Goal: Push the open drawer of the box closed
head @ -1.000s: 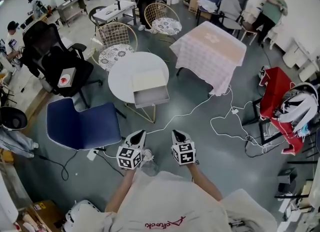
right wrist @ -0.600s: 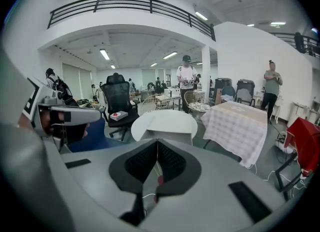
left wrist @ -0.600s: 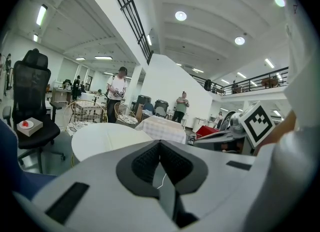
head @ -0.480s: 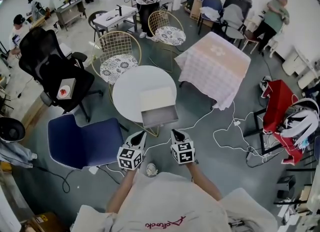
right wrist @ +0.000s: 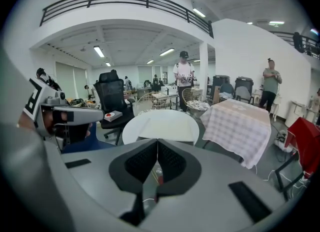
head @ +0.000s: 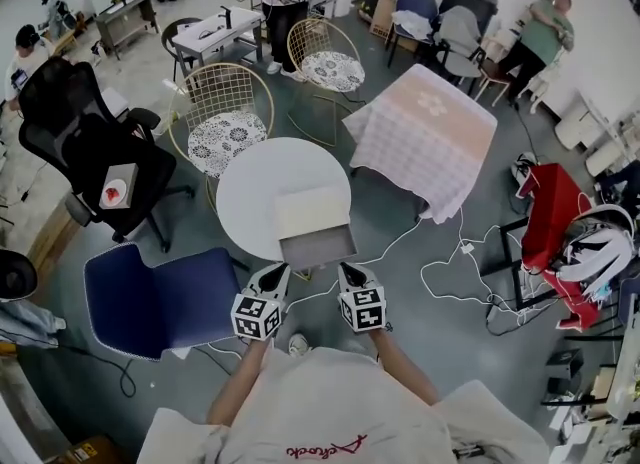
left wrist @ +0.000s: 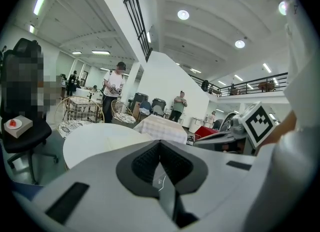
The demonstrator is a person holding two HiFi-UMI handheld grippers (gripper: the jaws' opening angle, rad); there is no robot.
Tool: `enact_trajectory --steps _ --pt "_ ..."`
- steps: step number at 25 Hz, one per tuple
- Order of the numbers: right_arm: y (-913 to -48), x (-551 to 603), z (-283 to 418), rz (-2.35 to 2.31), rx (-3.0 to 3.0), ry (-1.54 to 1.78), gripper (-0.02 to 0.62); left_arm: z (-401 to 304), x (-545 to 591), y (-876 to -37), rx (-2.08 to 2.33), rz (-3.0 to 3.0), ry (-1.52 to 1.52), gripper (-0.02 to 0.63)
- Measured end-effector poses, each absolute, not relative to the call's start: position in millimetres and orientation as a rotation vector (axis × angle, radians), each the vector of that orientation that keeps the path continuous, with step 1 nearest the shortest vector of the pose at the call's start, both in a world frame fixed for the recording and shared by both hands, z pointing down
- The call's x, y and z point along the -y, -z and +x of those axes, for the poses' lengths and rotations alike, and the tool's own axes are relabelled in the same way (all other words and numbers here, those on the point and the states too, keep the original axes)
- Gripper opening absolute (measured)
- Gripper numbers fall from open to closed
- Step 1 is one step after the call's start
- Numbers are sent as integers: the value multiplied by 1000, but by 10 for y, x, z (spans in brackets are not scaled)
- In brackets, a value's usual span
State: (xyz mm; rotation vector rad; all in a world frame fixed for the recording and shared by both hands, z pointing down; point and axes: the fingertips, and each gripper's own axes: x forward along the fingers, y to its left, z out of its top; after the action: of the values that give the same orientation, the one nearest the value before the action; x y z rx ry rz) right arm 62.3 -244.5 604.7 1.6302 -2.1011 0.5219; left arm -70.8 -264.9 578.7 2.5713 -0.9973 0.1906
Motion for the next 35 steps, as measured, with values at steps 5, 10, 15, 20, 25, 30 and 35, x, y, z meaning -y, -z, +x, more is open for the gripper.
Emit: enact_trajectory --steps 5,10,15,20,25,30,35 --pt "-6073 2589 677 1626 2102 -524 17 -696 2768 -5855 1008 2553 -210 14" --pt "-6069 2767 732 1579 2135 -516 17 -613 2903 -5802 1056 2540 -206 12" --pt "-6011 2916 786 1547 2172 -509 17 -542 2914 -5769 1090 2522 -216 12" --pt "-6078 2878 806 1517 2184 -540 17 -516 2832 -5867 1098 2484 -252 12" --pt "-6294 2716 763 1461 2165 -600 17 -579 2707 -6030 1112 2429 -280 12" --pt "-6544 2551 697 1405 2139 -663 17 -682 2560 -6219 1131 2361 -306 12" --pt "-6866 2305 635 1361 2092 -764 17 -656 2319 -6444 1112 2302 -340 12"
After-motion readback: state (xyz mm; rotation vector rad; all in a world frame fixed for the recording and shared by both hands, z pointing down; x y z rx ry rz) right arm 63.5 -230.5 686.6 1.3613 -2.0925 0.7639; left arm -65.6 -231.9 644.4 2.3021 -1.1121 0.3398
